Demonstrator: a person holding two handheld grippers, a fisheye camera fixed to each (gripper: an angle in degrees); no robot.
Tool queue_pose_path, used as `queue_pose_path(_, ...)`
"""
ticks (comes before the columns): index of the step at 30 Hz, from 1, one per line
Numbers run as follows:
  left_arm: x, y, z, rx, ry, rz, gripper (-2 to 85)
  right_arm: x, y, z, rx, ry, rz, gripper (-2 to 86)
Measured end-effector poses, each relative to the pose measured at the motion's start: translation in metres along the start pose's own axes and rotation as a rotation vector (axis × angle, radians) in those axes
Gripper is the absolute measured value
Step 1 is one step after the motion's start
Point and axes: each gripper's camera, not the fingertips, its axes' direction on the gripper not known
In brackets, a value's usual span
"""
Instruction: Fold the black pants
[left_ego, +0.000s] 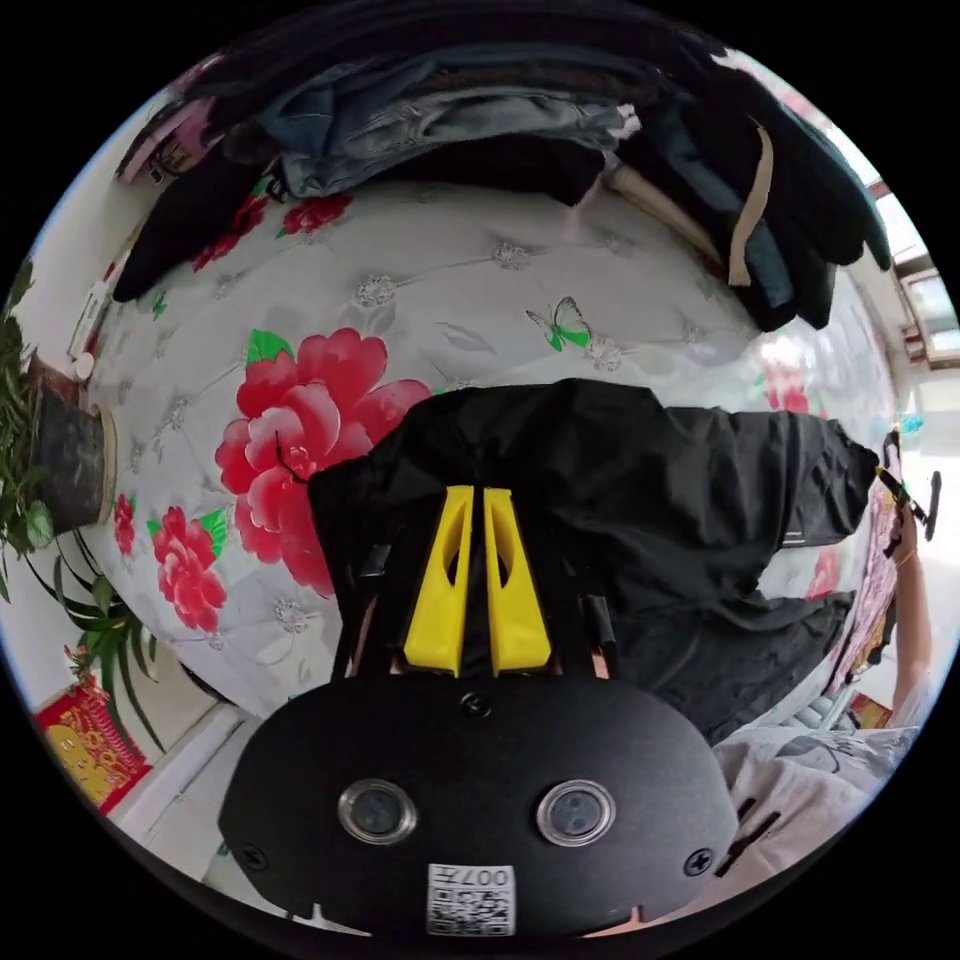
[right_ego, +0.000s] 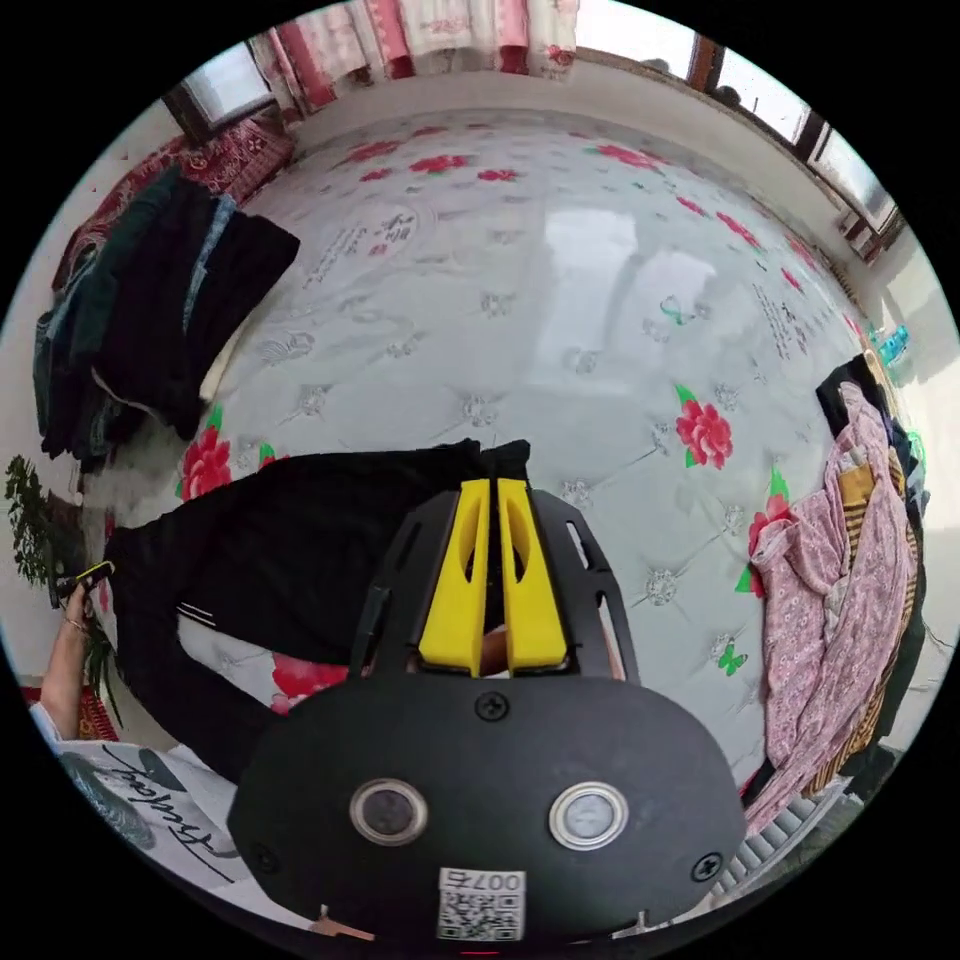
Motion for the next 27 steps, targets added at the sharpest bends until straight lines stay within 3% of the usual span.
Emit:
queue_pose_path(4, -0.018, 0.078, -0.126, 0.332, 0.137, 0.059, -0.4, -0.013, 0.042, -0.141, 0.466, -0.017, -0.195, 0.3)
queue_pose_path(7, -0.021, 0.129, -0.166, 0.399, 0.172, 0.115, 0.3, -0.01, 0.094, -0.184, 0.549, 0.125, -0.228, 0.6)
queue_pose_path(11, -0.034, 0.146, -0.144, 0.273, 0.194, 0.087, 3.4, 0.026, 0.143, -0.152, 0.31, 0.153, -0.058, 1.9)
queue_pose_path(13, -0.04, 0.144, -0.134, 0.243, 0.256, 0.092, 4.9, 0.052, 0.17, -0.099, -0.014, 0.113, 0.047, 2.9)
queue_pose_path(16, -0.045, 0.136, -0.132, 0.168, 0.267, 0.118, 5.2, 0.073, 0.203, -0.062, -0.25, 0.045, 0.167, 3.6)
queue_pose_path(20, -0.054, 0.125, -0.151, 0.175, 0.203, 0.117, 5.2, 0.081, 0.211, -0.072, -0.158, 0.04, 0.238, 4.4)
queue_pose_path(27, -0.039, 0.035, -0.155, 0.215, 0.137, 0.131, 8.3, 0.085, 0.137, -0.032, -0.117, 0.031, 0.244, 6.0)
